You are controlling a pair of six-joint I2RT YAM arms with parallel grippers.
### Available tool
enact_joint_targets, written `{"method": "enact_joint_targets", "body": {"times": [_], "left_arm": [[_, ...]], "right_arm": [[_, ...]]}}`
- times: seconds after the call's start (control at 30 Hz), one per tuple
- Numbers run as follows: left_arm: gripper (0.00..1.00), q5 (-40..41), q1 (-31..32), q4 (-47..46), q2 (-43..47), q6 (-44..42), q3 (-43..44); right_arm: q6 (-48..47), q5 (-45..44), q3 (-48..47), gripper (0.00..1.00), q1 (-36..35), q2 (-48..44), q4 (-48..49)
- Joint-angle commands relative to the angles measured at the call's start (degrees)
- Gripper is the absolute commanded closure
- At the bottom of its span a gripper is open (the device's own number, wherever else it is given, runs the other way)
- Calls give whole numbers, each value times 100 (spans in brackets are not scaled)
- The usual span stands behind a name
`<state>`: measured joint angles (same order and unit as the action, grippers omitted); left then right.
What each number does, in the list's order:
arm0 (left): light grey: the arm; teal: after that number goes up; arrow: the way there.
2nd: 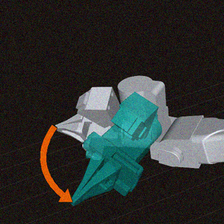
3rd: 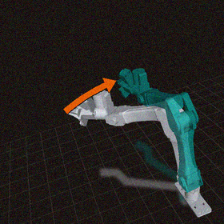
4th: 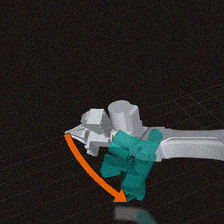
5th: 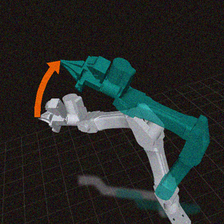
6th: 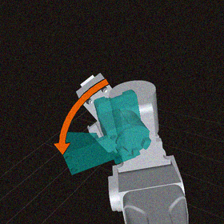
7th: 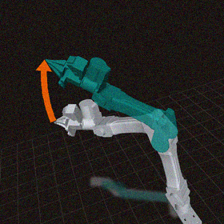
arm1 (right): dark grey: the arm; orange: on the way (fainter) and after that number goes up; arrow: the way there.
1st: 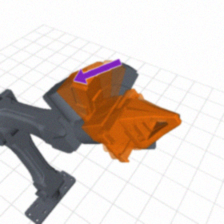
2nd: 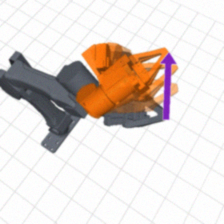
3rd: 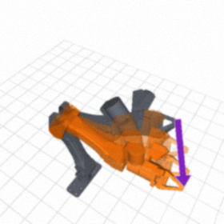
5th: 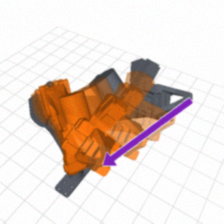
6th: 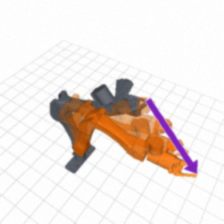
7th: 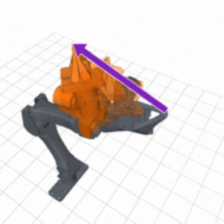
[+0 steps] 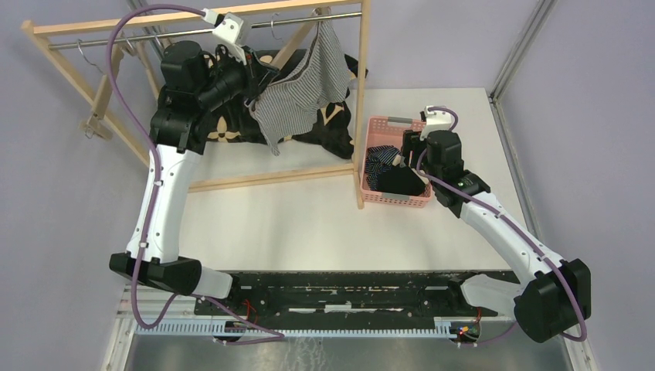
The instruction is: Remove the underwear clipped to the hanger
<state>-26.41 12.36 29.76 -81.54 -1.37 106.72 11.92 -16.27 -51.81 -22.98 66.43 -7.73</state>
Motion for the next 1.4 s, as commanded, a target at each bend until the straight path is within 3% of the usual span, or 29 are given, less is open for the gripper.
{"method": "enact_joint_targets", "body": {"times": [0.0, 0.3, 0.77, 1.1, 1.37], "left_arm": [[97, 146, 48, -1032, 391, 264, 5], [97, 151, 56, -983, 690, 339, -75], [97, 508, 67, -1121, 1579, 13, -1419], [97, 1050, 73, -2827, 2447, -134, -2957], [97, 1170, 67, -3762, 2528, -193, -3303]], "right_arm": [[-6, 80, 11, 27, -5, -62, 284], [-19, 85, 48, 25, -3, -95, 350], [12, 282, -47, 24, -3, 159, 393], [21, 414, -63, 24, -3, 327, 428], [-5, 417, -51, 24, -3, 338, 412]]}}
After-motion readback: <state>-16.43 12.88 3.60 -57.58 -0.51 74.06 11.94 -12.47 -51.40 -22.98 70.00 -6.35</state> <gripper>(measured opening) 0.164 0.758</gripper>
